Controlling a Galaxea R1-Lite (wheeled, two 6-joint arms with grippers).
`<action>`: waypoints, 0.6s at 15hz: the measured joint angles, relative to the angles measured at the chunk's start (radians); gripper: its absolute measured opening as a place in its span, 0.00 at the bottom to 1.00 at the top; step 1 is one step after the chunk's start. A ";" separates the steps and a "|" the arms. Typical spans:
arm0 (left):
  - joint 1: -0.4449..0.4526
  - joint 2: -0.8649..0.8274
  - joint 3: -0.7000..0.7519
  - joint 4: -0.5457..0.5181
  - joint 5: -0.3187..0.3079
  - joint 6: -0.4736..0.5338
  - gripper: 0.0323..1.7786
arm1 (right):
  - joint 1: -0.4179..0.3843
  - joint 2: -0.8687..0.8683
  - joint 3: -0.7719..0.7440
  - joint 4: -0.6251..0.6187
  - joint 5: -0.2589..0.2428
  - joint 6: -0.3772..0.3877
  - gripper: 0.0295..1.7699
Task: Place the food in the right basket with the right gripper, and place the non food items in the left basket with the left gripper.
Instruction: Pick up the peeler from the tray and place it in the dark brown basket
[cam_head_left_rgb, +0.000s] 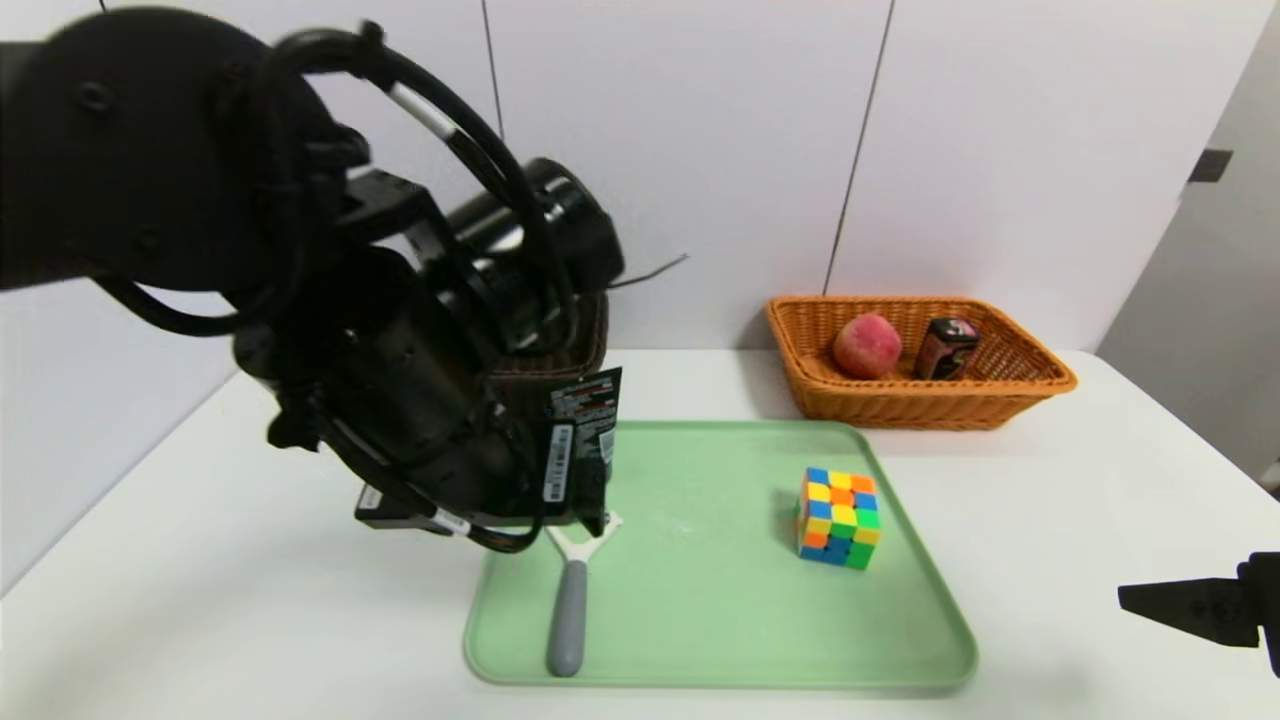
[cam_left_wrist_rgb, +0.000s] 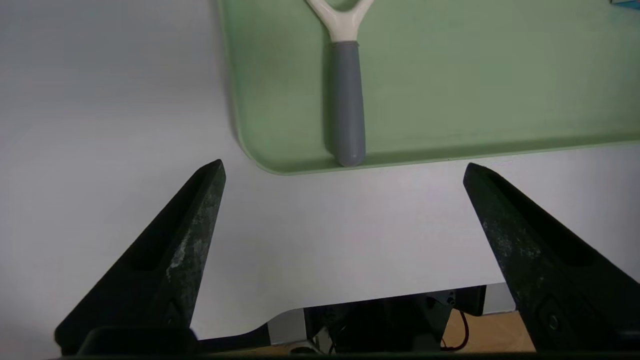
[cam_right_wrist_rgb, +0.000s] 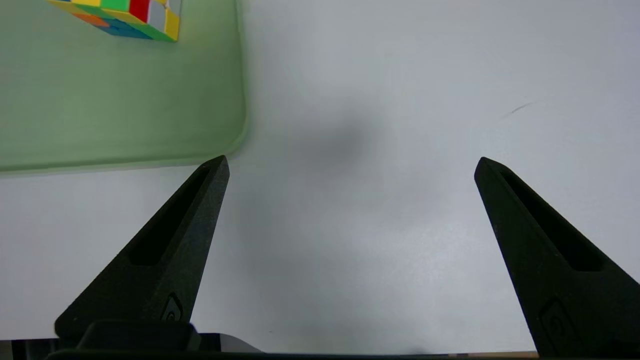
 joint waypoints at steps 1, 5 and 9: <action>-0.030 0.024 0.000 0.001 0.000 -0.007 0.95 | -0.005 -0.005 0.019 -0.001 0.001 0.000 0.96; -0.076 0.100 -0.037 0.039 -0.006 0.023 0.95 | -0.010 -0.024 0.108 -0.127 0.008 -0.005 0.96; -0.079 0.173 -0.132 0.105 -0.012 0.074 0.95 | -0.008 -0.031 0.148 -0.196 0.010 -0.013 0.96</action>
